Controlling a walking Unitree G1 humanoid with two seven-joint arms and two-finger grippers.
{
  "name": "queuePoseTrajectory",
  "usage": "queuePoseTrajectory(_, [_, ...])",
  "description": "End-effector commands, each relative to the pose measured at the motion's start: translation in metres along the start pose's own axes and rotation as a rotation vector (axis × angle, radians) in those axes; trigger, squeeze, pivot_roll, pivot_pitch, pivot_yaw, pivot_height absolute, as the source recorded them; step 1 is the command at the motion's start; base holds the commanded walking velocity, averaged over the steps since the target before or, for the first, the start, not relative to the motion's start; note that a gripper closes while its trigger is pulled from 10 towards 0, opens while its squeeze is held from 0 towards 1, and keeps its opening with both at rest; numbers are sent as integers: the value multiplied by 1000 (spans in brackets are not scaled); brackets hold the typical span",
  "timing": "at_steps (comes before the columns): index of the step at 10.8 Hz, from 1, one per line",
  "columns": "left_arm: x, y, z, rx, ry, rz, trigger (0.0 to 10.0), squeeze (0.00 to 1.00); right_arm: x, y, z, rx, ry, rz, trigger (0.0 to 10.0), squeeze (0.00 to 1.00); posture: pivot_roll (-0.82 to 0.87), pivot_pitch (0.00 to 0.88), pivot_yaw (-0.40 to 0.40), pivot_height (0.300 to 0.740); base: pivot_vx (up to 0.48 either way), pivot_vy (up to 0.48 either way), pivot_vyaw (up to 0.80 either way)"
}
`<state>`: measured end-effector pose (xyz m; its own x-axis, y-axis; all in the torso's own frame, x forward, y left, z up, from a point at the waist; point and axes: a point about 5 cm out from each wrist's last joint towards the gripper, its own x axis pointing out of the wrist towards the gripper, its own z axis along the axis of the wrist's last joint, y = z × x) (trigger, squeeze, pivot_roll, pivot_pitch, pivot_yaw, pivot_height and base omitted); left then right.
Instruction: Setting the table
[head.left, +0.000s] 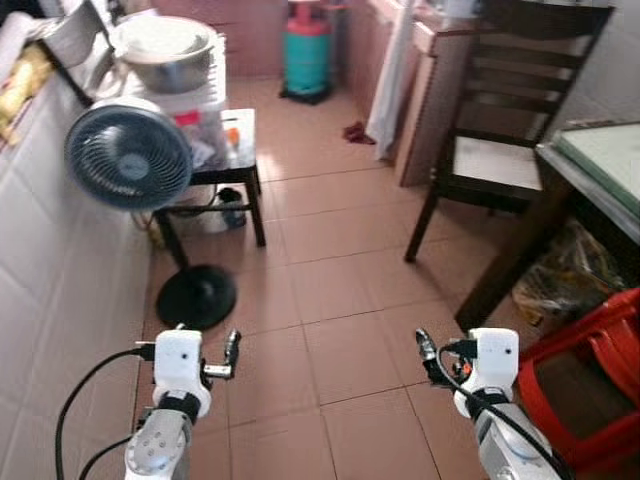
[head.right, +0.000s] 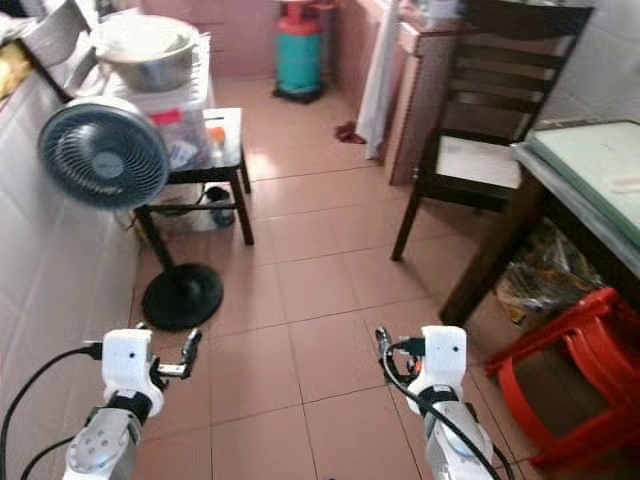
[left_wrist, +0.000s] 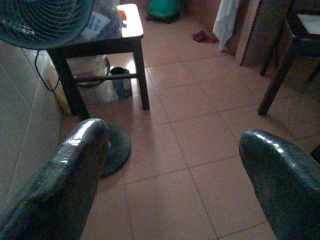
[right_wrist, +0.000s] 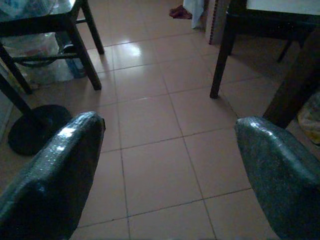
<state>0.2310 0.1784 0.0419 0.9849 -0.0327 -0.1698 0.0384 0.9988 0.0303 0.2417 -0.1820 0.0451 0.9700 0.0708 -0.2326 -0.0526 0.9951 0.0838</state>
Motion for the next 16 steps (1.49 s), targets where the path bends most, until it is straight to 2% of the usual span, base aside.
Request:
queuePoseTrajectory(1, [-1, 2, 1, 7, -3, 10, 10000, 0, -1, -1, 3, -4, -8, -6, 10000, 0, -44, 122, 30, 740, 0, 0, -800])
queuePoseTrajectory(4, [2, 4, 2, -34, 10, -8, 10000, 0, -3, 2, 2, 0, -9, -10, 10000, 0, -42, 133, 41, 740, 0, 0, -800])
queuePoseTrajectory(6, [2, 8, 6, -31, -22, 29, 10000, 0, -3, 1, 4, 0, -16, -15, 10000, 0, -42, 137, 44, 740, 0, 0, -800])
queuePoseTrajectory(8, [2, 10, 10, -2, -47, 40, 10000, 0, -3, 3, 8, 1, -31, -14, 10000, 0, -44, 136, 42, 740, 0, 0, -800])
queuePoseTrajectory(12, [2, 6, 8, -6, -38, 30, 10000, 0, -1, 2, 12, -13, -39, -7, 10000, 0, -43, 132, 34, 740, 0, 0, -800])
queuePoseTrajectory(15, [4, 13, 14, 34, -78, 94, 10000, 0, 3, 4, 14, -22, -50, 7, 10000, 0, -36, 101, 32, 740, 0, 0, -800])
queuePoseTrajectory(16, [10, 14, 16, 36, -86, 99, 10000, 0, 8, 6, 17, -30, -61, 17, 10000, 0, -34, 78, 27, 740, 0, 0, -800])
